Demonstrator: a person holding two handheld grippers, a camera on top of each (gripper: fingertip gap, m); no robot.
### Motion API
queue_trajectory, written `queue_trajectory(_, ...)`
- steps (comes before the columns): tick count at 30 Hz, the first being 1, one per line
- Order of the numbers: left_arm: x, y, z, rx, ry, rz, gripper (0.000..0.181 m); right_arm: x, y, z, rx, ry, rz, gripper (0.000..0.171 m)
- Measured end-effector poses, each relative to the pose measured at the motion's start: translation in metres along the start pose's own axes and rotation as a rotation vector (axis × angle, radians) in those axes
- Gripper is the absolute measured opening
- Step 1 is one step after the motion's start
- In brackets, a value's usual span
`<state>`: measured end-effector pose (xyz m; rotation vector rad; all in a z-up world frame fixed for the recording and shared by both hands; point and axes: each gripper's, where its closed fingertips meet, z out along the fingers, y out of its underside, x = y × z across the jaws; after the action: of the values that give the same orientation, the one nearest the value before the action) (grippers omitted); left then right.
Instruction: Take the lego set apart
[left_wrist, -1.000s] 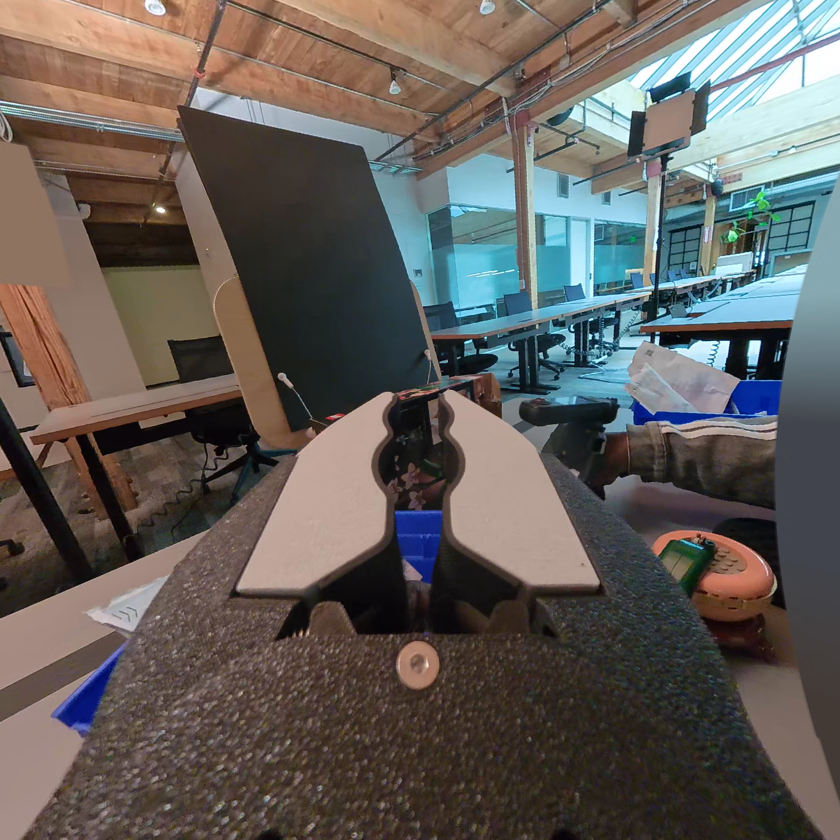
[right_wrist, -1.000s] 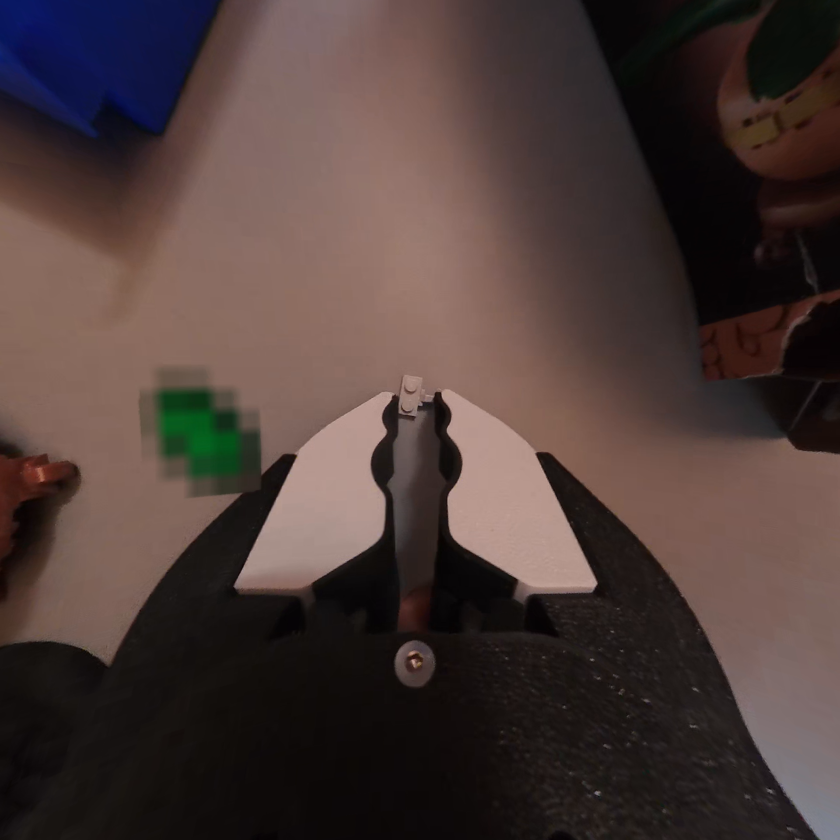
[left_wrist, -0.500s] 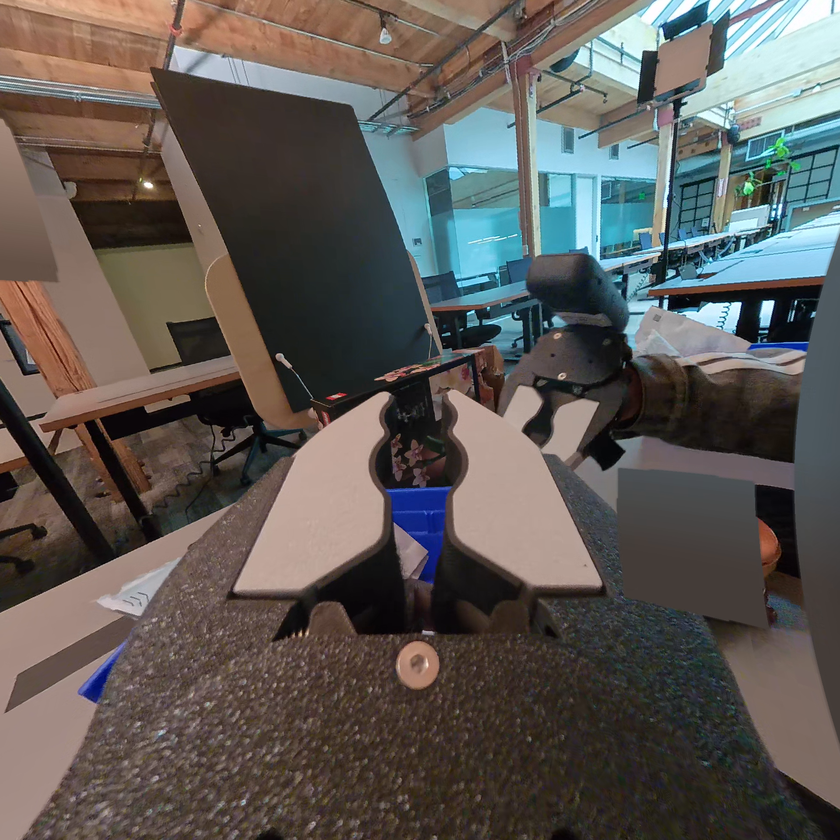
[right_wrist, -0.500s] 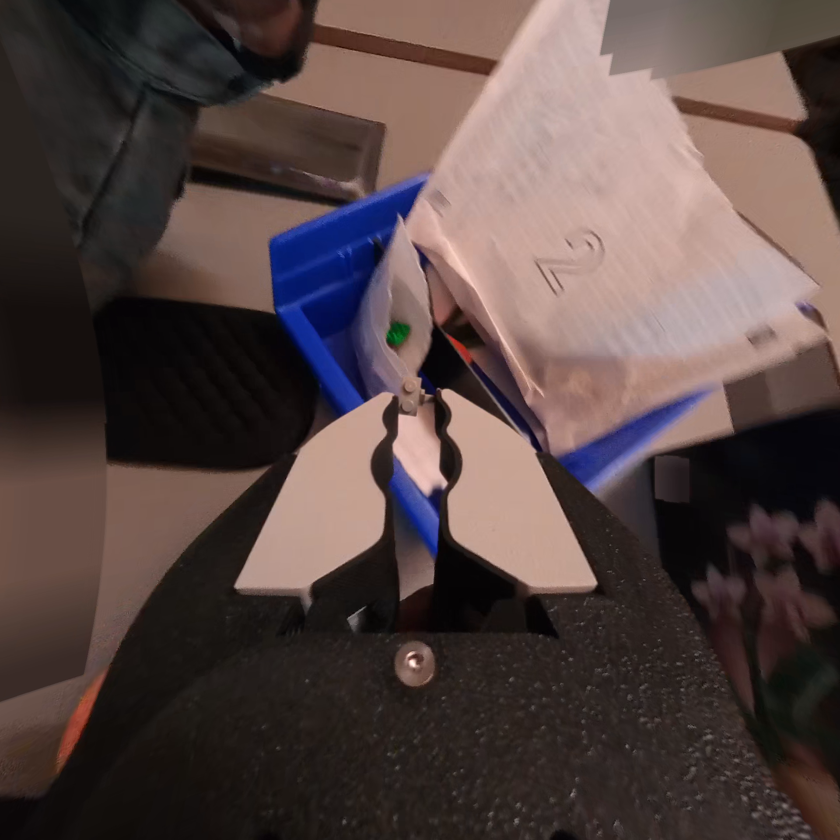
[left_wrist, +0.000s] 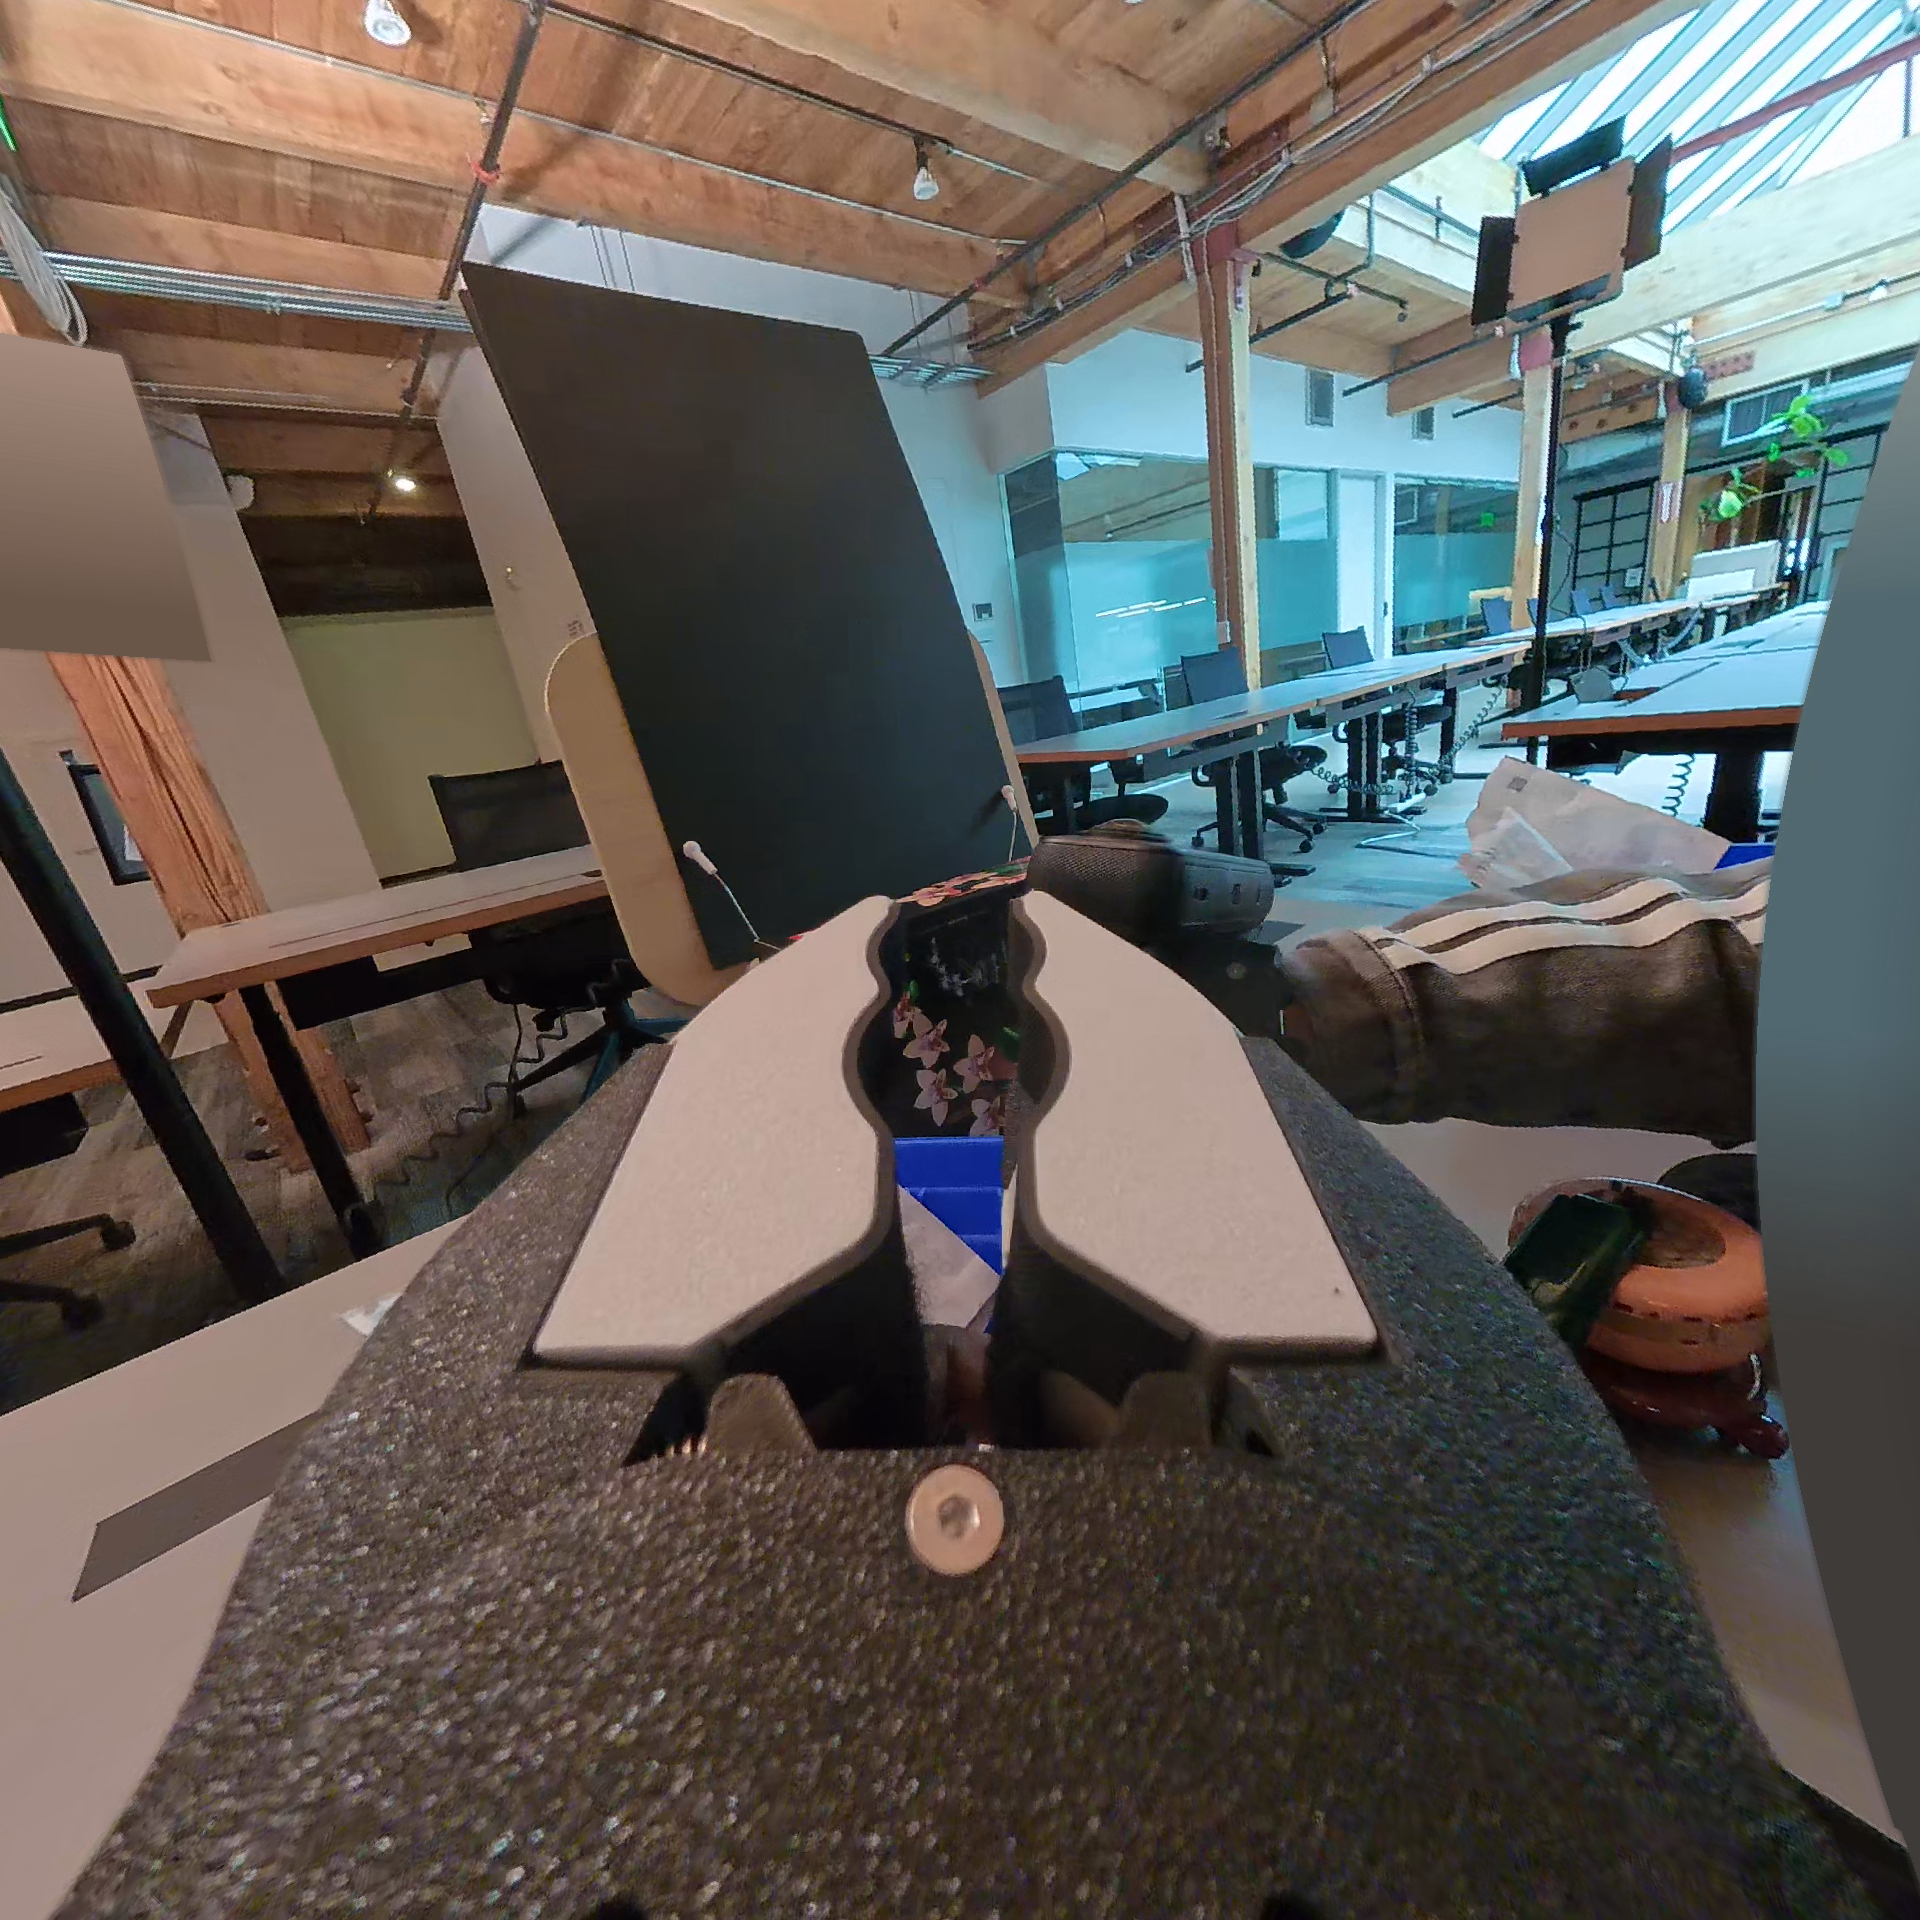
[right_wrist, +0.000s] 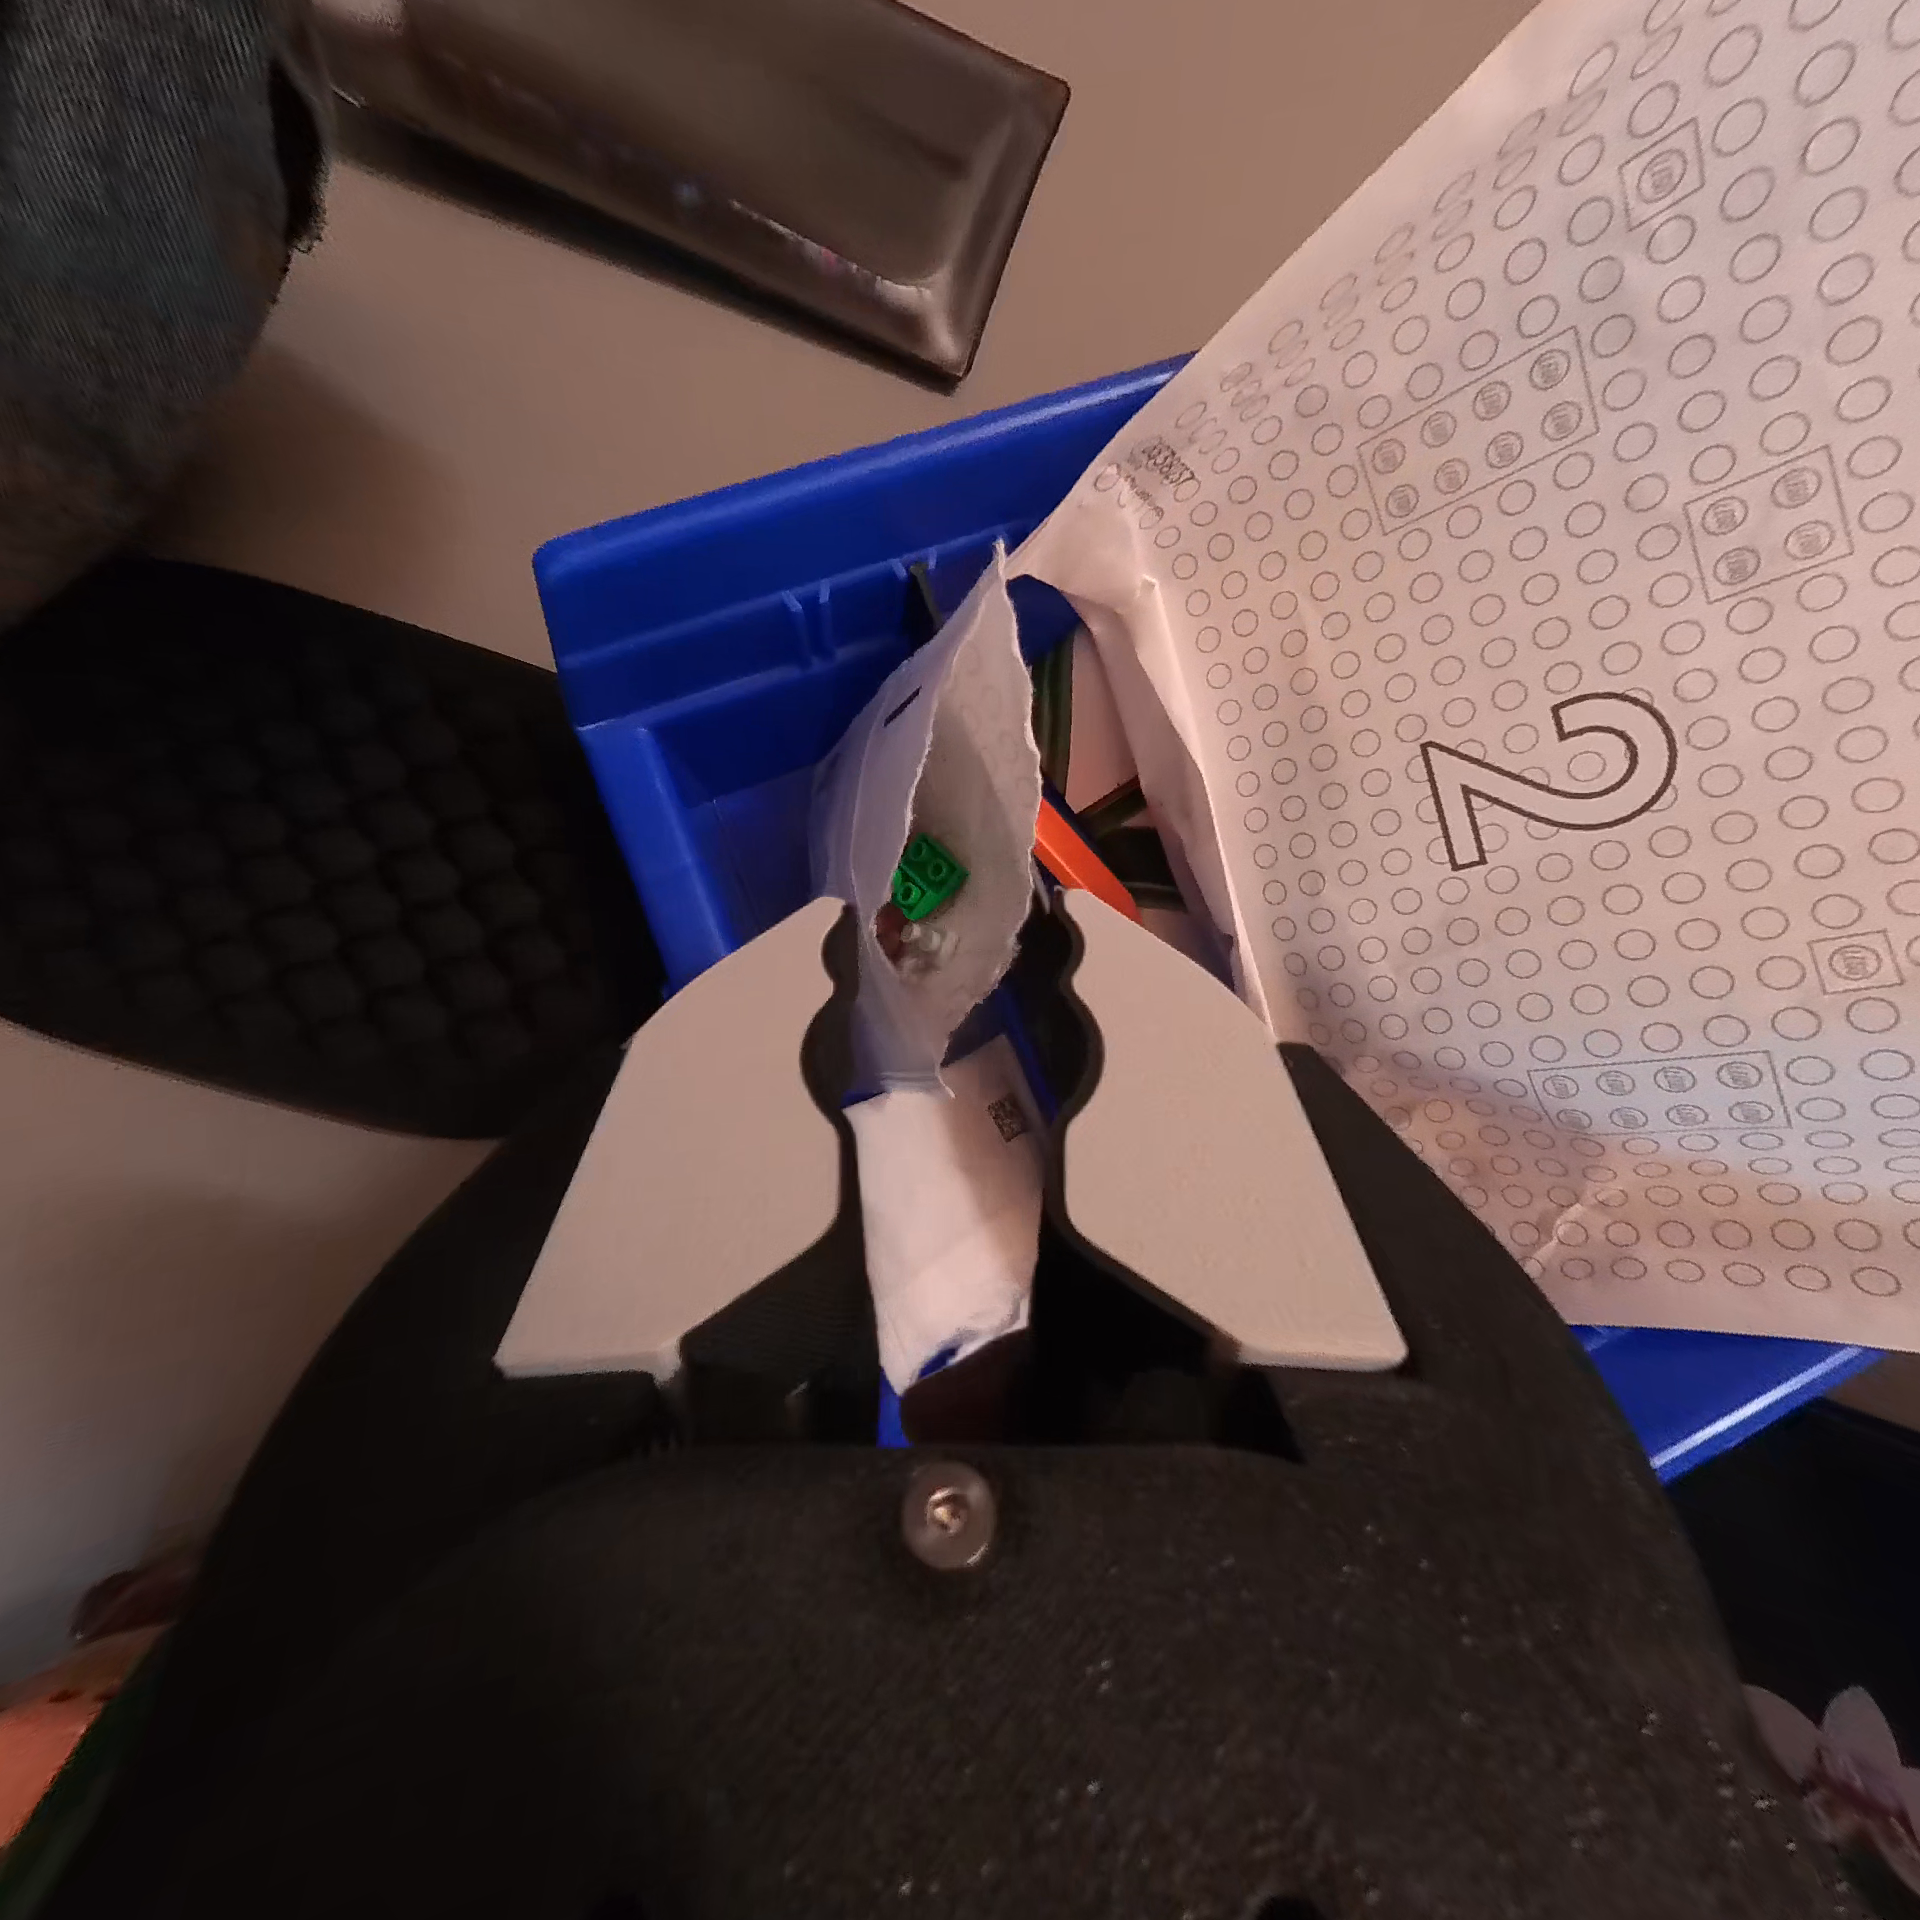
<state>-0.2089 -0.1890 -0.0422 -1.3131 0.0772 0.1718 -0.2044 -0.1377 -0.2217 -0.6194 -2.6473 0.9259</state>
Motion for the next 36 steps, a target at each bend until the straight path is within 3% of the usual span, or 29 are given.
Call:
queue_trajectory(4,0.003,0.003,0.003,-0.021,0.009,0.010,0.018,-0.003,-0.004,-0.011,0.022,0.011,-0.011,0.036)
queue_trajectory(9,0.010,0.009,0.009,-0.057,0.038,0.023,0.018,-0.015,0.001,-0.059,0.057,0.074,0.019,0.037)
queue_trajectory(16,0.018,0.016,0.018,-0.099,0.060,0.040,0.019,-0.047,0.100,-0.111,-0.088,0.047,0.126,0.043)
queue_trajectory(20,0.025,0.020,0.024,-0.128,0.079,0.060,0.019,-0.062,0.173,-0.108,-0.249,-0.001,0.138,0.048)
queue_trajectory(23,0.031,0.024,0.027,-0.155,0.099,0.081,0.020,-0.068,0.205,-0.100,-0.316,-0.019,0.141,0.052)
queue_trajectory(30,0.038,0.034,0.035,-0.195,0.127,0.097,0.020,-0.067,0.230,-0.083,-0.391,-0.010,0.115,0.049)
queue_trajectory(33,0.044,0.036,0.039,-0.203,0.145,0.099,0.020,-0.068,0.229,-0.080,-0.358,-0.010,0.123,0.033)
queue_trajectory(36,0.058,0.034,0.048,-0.190,0.188,0.076,0.020,-0.057,0.224,-0.085,-0.317,0.099,0.074,0.033)
